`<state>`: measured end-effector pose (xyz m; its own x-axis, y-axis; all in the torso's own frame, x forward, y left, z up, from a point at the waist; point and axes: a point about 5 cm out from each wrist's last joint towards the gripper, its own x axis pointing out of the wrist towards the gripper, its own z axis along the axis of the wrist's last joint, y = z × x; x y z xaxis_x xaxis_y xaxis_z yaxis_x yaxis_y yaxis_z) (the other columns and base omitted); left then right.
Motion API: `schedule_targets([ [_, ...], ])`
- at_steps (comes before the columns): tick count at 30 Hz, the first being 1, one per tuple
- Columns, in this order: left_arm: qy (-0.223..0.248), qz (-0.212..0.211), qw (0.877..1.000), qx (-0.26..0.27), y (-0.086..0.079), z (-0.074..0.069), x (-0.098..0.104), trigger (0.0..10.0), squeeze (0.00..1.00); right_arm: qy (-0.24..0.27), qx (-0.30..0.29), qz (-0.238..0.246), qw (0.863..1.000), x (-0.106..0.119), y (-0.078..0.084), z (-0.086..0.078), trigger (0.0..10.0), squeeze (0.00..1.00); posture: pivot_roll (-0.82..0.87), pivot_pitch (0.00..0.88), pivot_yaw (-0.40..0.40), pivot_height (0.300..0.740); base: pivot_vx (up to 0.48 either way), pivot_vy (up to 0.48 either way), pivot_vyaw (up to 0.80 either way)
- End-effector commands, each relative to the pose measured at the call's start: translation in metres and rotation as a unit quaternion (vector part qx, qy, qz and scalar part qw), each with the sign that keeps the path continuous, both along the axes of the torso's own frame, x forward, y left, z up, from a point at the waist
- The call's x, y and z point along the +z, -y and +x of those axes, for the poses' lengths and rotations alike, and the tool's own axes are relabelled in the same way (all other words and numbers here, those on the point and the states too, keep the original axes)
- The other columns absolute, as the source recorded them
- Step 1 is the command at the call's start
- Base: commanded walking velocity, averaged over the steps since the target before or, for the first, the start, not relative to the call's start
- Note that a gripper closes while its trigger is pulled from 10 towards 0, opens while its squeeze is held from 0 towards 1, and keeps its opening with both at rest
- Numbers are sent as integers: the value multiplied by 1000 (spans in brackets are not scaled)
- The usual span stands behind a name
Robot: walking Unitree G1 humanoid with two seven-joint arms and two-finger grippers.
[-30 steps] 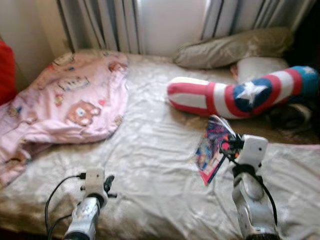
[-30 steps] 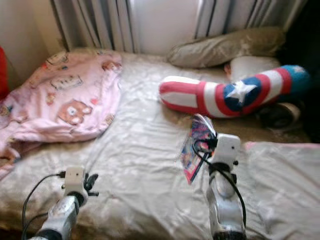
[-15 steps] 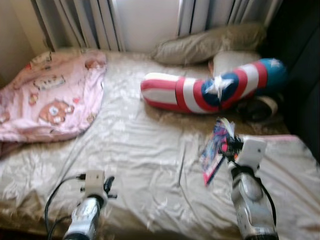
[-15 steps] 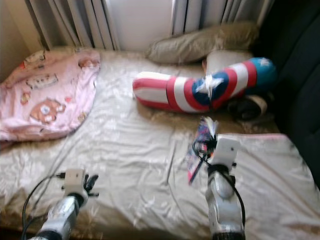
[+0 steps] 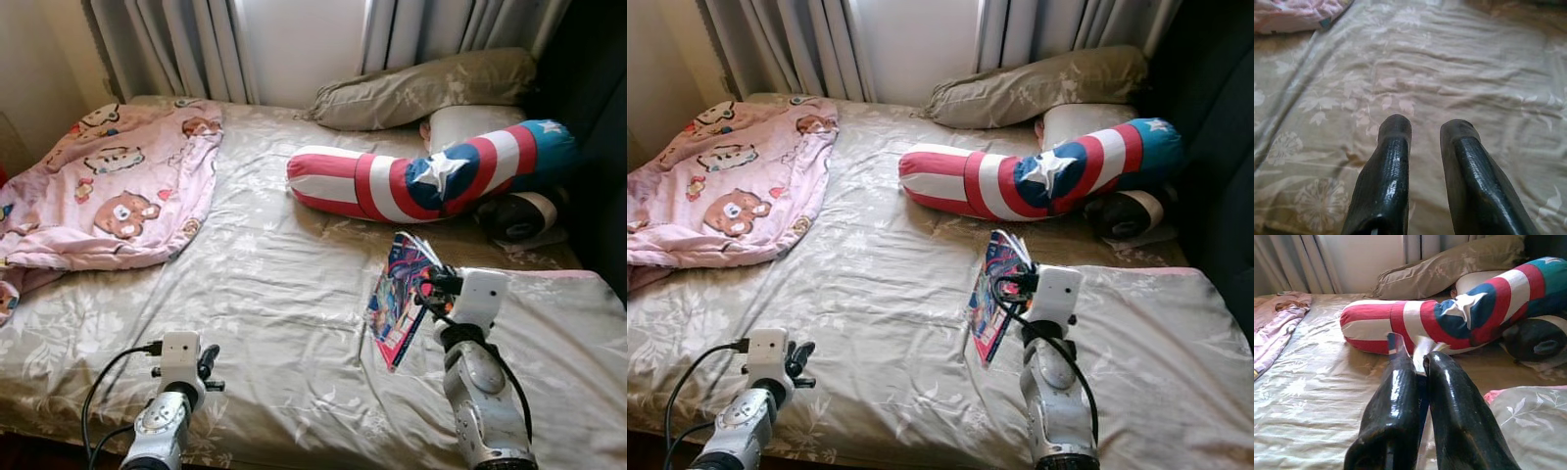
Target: Clean up the room
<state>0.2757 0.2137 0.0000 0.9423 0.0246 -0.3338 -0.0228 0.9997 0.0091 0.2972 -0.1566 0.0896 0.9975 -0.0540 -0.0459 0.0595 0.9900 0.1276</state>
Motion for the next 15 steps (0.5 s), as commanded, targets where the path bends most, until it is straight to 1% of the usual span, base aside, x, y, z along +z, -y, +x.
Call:
schedule_targets([
  [1,16,-3,1000,1,1,3,5,10000,0,26,-3,-2,1000,9,1,3,10000,0,20,41,-36,728,0,0,0],
  [4,29,-7,1000,-3,3,6,8,10000,0,20,4,-7,1000,7,0,2,10000,0,18,25,-38,728,0,0,0],
  [10,30,-15,999,-5,6,5,7,10000,0,15,20,-28,999,5,-4,2,10000,0,10,12,-37,728,0,0,0],
  [11,30,-15,999,-5,6,5,7,10000,0,15,20,-28,999,5,-4,2,10000,0,10,12,-37,728,0,0,0],
  [13,30,-16,999,-6,8,6,7,10000,0,8,16,-45,999,5,-3,3,10000,0,12,15,-39,728,0,0,0],
  [15,31,-16,999,-5,8,6,8,10000,0,2,13,-46,999,4,-2,4,10000,0,11,22,-41,723,0,0,0],
])
